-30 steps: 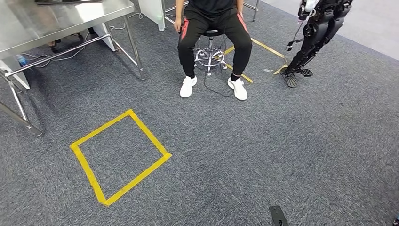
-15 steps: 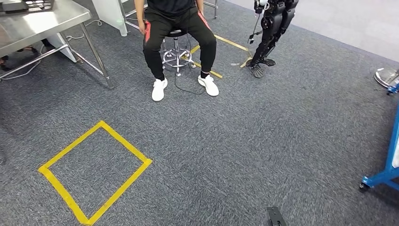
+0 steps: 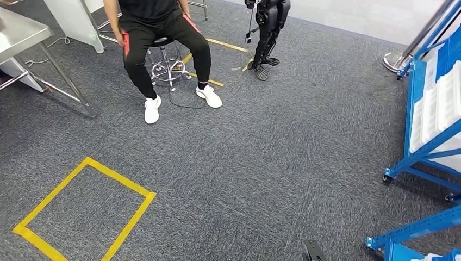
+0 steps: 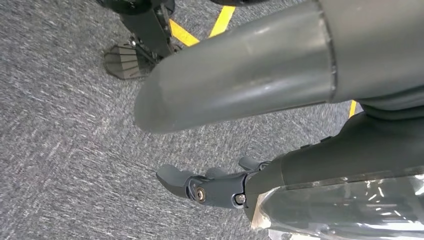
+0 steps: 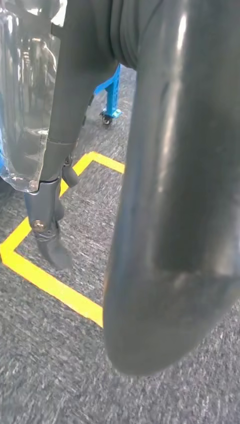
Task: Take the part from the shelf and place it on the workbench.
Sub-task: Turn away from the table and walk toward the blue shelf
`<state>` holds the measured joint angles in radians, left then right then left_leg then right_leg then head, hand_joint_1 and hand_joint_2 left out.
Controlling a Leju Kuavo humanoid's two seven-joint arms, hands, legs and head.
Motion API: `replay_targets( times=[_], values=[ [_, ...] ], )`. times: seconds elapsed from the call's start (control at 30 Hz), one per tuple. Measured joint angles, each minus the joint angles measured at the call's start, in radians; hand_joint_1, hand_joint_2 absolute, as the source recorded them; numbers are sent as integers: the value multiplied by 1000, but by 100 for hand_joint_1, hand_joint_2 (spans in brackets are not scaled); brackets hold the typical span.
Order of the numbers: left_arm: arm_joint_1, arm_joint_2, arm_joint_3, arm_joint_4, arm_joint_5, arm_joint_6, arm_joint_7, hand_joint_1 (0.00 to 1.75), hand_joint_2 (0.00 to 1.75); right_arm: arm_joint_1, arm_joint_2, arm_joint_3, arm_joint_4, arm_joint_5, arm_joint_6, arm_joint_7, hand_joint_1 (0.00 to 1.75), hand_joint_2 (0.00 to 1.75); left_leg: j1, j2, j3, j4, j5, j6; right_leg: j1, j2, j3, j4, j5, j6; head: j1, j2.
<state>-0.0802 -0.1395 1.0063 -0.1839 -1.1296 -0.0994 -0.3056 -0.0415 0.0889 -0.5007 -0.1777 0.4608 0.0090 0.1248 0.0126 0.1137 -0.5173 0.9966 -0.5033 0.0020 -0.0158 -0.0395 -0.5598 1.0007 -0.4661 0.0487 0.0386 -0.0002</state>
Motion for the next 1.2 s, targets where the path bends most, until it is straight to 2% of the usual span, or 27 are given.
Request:
replay_targets(
  times=[0.07,0.13,0.17,0.2,0.23,0.27,0.3,0.37,0.43,0.5,0.53,0.6,0.63,0.67,0.7,0.73,0.77,0.8,0.83,0.87,0.9,0.93,1.0,1.03,1.1,1.17,1.2],
  values=[
    [-3,1,-3,0,0,-1,1,0,0,2,3,-4,0,0,4,0,0,0,6,-37,-11,32,-29,-10,-9,19,-1,-3,5,-15,-1,0],
    [-3,2,-3,0,1,-3,3,0,0,0,6,-8,0,0,10,0,0,0,9,-93,-60,141,-95,-13,-11,39,-1,-4,8,-28,-3,0],
    [-2,2,-4,0,3,-5,4,0,0,-2,7,-9,0,0,13,0,0,0,9,-107,-94,211,-126,-13,-9,50,-2,-3,9,-32,-4,0],
    [0,3,-4,0,6,-8,6,0,0,-2,7,-11,0,0,16,0,0,0,8,-114,-122,267,-145,-13,-7,62,-2,-3,9,-33,-4,0],
    [0,4,-4,1,8,-12,7,0,0,-1,8,-13,0,0,20,0,0,0,8,-116,-135,290,-142,-12,-6,75,-2,-3,9,-33,-4,0],
    [1,4,-4,1,9,-14,8,0,0,0,9,-15,0,0,24,0,0,0,9,-117,-131,275,-120,-11,-5,89,-1,-2,9,-33,-4,0],
    [1,5,-3,1,9,-17,8,0,0,0,9,-17,0,2,28,0,0,0,10,-122,-108,224,-84,-10,-5,102,1,0,9,-33,-4,0],
    [1,8,-4,1,9,-18,9,0,0,-1,11,-20,0,6,34,0,0,0,16,-162,-48,93,-22,-8,-3,128,-3,8,7,-30,-3,0],
    [1,9,-4,1,9,-18,10,0,0,-4,12,-22,0,11,35,-1,0,0,16,-192,-22,31,-7,-4,-1,150,-13,14,9,-19,-3,0],
    [0,8,-5,1,11,-16,11,0,0,-2,12,-22,0,17,35,-1,0,0,11,-174,-22,25,-5,8,-4,171,-24,11,15,-3,-2,0],
    [-1,8,-5,1,11,-15,12,0,0,1,12,-22,0,20,35,-1,0,0,9,-162,-21,21,-1,16,-4,164,-31,15,14,2,-2,0],
    [-2,8,-4,1,14,-11,12,0,0,1,13,-22,0,23,35,-1,0,0,10,-135,-18,11,6,30,-1,114,-66,75,-17,3,3,0],
    [-1,8,-4,1,16,-9,13,0,0,-1,14,-22,0,24,34,-1,0,0,7,-121,-18,10,7,34,0,82,-96,137,-46,-1,5,0],
    [0,9,-4,1,17,-8,13,0,0,-3,13,-22,0,24,34,-1,0,0,5,-106,-19,10,7,36,1,62,-130,208,-76,-4,7,0],
    [1,9,-4,1,18,-7,14,0,0,-4,13,-22,0,24,33,-2,0,0,3,-91,-20,10,7,37,0,54,-159,269,-97,-4,7,0],
    [1,9,-4,1,18,-6,14,0,0,-3,13,-22,0,25,33,-2,0,0,2,-77,-20,10,6,37,-1,50,-173,301,-106,0,7,0],
    [1,9,-4,1,18,-6,14,0,0,-1,13,-22,0,25,33,-2,0,0,2,-65,-19,10,5,36,-2,46,-165,291,-98,7,7,0],
    [1,8,-4,1,18,-6,14,0,0,0,13,-22,0,25,33,-2,0,0,2,-54,-18,10,4,35,-2,39,-135,239,-77,15,7,0],
    [1,8,-4,1,18,-6,14,0,0,-1,12,-22,0,26,33,-2,0,0,2,-43,-16,10,3,32,-3,23,-92,162,-51,22,7,0],
    [0,7,-4,1,18,-7,14,0,0,-2,12,-22,0,26,33,-2,0,0,0,-32,-14,11,0,28,0,1,-52,91,-28,24,7,0],
    [0,7,-4,1,18,-8,14,0,0,-4,12,-22,0,26,33,-2,0,0,-3,-23,-11,11,-3,22,3,-15,-23,40,-12,21,6,0],
    [0,8,-4,1,19,-9,14,0,0,-5,13,-22,0,26,33,-2,0,0,-6,-14,-8,11,-6,18,6,-24,-10,15,-4,14,5,0],
    [-1,8,-4,1,22,-15,14,0,0,-5,13,-22,0,25,34,-2,0,0,-7,4,-1,8,-8,8,11,-9,-11,10,1,-2,4,0],
    [-3,9,-4,1,25,-18,14,0,0,-2,14,-22,0,24,36,-2,0,0,-4,1,1,9,-13,2,6,2,-10,7,3,-8,3,0],
    [-4,11,-3,1,32,-22,14,0,0,-1,14,-23,0,24,39,-2,0,0,1,-42,-16,56,-49,-6,-4,23,-6,1,8,-25,1,0],
    [-2,12,-3,2,37,-26,14,0,0,-4,14,-23,0,24,43,-3,0,0,3,-98,-76,180,-116,-9,-6,44,-7,0,10,-36,-2,0],
    [0,13,-3,3,38,-27,14,0,0,-4,14,-23,1,24,44,-3,0,0,4,-109,-109,246,-143,-9,-4,57,-7,0,10,-40,-3,0]
  ],
)
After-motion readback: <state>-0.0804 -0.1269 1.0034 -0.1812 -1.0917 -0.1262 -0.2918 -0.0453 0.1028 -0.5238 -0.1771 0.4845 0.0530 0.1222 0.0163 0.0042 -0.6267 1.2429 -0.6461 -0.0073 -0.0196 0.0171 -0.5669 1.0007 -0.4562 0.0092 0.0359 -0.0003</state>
